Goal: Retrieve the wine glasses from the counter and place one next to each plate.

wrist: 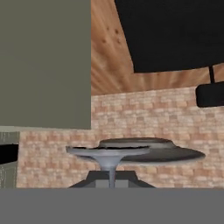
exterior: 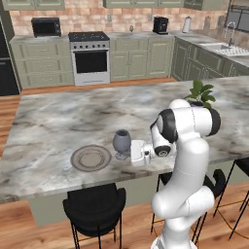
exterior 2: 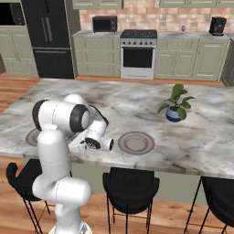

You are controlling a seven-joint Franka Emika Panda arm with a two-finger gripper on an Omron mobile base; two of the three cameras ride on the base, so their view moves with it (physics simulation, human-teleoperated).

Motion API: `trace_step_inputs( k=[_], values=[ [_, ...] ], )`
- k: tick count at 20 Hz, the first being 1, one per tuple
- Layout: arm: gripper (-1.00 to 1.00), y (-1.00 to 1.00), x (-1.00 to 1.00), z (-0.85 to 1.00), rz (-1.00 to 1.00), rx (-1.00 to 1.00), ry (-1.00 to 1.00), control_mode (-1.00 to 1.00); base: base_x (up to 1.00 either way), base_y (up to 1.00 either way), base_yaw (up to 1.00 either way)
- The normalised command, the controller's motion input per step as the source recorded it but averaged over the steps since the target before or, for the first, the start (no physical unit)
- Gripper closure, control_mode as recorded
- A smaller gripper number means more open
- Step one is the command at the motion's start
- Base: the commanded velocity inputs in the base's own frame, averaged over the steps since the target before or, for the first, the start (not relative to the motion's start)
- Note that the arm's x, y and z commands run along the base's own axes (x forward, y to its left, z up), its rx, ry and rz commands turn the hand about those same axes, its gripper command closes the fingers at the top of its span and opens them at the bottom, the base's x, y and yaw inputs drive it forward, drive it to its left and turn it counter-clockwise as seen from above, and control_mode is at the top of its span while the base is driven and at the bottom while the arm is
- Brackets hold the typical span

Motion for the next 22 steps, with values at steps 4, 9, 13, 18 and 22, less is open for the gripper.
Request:
trace_step_inputs(
  k=[4,9,13,18,22],
  values=[
    [1.00,0.00,0.20,-0.26,0.00,-0.02,0.00,-1.00,0.00,0.00,0.00],
    [1.00,0.00,0.11,-0.25,0.00,-0.02,0.00,-1.00,0.00,0.00,0.00],
    [1.00,0.00,0.03,-0.25,0.00,-0.02,0.00,-1.00,0.00,0.00,0.00],
    [-1.00,0.00,0.00,-0.11,0.00,0.00,0.00,-1.00,0.00,0.00,0.00],
    [-1.00,-0.05,-0.09,0.00,0.00,0.01,0.00,-1.00,0.00,0.00,0.00]
  ],
)
